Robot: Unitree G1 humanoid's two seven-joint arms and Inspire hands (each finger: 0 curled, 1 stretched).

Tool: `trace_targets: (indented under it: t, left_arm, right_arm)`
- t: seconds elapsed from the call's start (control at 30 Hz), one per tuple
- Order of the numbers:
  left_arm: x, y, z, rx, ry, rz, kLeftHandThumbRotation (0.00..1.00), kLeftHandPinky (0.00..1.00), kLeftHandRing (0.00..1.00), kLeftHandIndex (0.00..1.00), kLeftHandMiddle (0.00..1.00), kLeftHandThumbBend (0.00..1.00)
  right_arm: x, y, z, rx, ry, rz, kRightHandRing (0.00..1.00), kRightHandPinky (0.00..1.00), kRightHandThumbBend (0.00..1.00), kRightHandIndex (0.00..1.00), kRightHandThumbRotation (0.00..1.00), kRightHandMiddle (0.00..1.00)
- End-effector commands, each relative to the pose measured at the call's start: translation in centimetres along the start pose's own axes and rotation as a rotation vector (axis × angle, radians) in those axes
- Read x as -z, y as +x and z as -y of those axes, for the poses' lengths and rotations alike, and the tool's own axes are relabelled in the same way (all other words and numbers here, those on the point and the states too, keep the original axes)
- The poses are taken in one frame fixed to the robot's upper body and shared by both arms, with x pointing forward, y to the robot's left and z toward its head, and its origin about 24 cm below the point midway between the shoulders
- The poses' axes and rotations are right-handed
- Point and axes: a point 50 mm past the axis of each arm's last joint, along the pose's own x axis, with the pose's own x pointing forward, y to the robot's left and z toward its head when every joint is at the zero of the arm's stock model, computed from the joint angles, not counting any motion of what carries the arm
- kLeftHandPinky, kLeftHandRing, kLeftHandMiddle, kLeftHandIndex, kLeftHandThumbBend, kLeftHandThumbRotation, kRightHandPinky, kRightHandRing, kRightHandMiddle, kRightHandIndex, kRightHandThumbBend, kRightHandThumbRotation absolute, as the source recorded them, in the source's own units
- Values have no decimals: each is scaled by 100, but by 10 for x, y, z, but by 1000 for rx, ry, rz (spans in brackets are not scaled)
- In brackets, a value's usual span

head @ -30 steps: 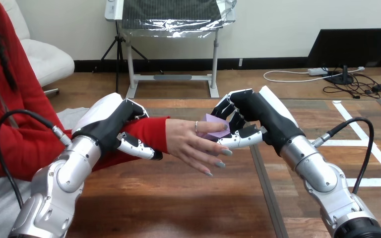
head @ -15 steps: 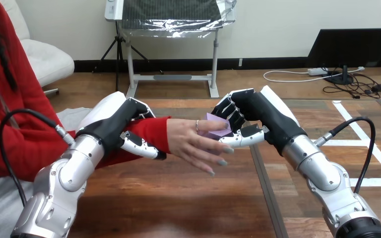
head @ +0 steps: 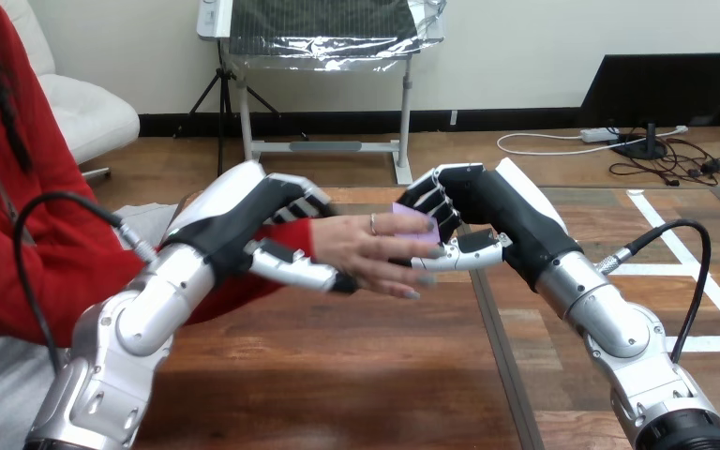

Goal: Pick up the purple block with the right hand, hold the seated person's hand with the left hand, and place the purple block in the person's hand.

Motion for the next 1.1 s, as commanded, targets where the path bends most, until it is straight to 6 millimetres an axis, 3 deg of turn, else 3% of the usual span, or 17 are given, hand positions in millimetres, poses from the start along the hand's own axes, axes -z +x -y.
trace_targets:
  t: [0.0, 0.3, 0.37, 0.7, 1.07]
  left_arm:
    - [-53, 7, -29, -85, 46, 230, 66, 56, 63, 69, 65, 100]
    - [-48, -3, -27, -89, 21, 239, 76, 55, 67, 70, 67, 95]
    - [-48, -5, -27, -93, 17, 241, 78, 55, 67, 70, 68, 93]
    - [-43, -16, -22, -118, -25, 250, 82, 55, 67, 70, 68, 86]
    - [-39, -27, -17, -132, -34, 259, 82, 55, 66, 70, 68, 87]
  right_arm:
    - [-20, 7, 5, 6, -9, 105, 50, 43, 75, 57, 24, 54]
    - [-18, 3, 6, 2, -14, 118, 52, 46, 68, 59, 50, 56]
    - [-17, 3, 7, 0, -16, 116, 53, 47, 68, 59, 61, 57]
    - [-15, 0, 6, -7, -16, 121, 55, 51, 73, 61, 93, 59]
    - [-11, -3, 5, -13, 17, 108, 55, 50, 77, 62, 100, 60]
